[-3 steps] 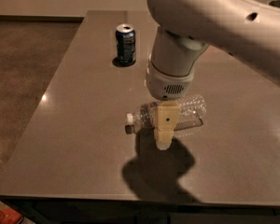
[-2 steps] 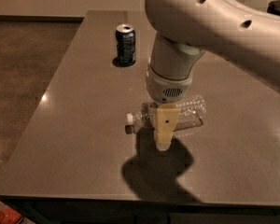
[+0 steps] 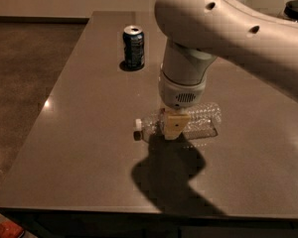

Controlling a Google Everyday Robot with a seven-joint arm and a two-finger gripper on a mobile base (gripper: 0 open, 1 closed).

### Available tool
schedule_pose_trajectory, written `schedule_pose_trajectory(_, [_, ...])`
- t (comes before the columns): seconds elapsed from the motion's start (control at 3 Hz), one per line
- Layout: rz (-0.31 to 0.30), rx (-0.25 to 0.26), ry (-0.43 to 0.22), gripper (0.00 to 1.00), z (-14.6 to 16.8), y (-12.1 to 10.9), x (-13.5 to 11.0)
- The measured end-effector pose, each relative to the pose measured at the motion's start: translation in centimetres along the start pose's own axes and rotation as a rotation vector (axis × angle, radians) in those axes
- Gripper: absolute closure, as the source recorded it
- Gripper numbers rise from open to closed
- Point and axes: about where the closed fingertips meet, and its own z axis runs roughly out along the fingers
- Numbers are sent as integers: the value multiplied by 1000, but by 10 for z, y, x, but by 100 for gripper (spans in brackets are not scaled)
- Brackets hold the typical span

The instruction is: Place water bottle upright

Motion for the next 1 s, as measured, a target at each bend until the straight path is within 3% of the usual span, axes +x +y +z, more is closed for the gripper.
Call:
schedule_pose_trajectory(0.33, [24,8,-16,71,-11,-5,8])
schedule_pose_trajectory(0.67, [57,27,-80,95,-34,-11,20])
schedule_pose_trajectory(1.0, [97,49,-261,100,-76,-15,18])
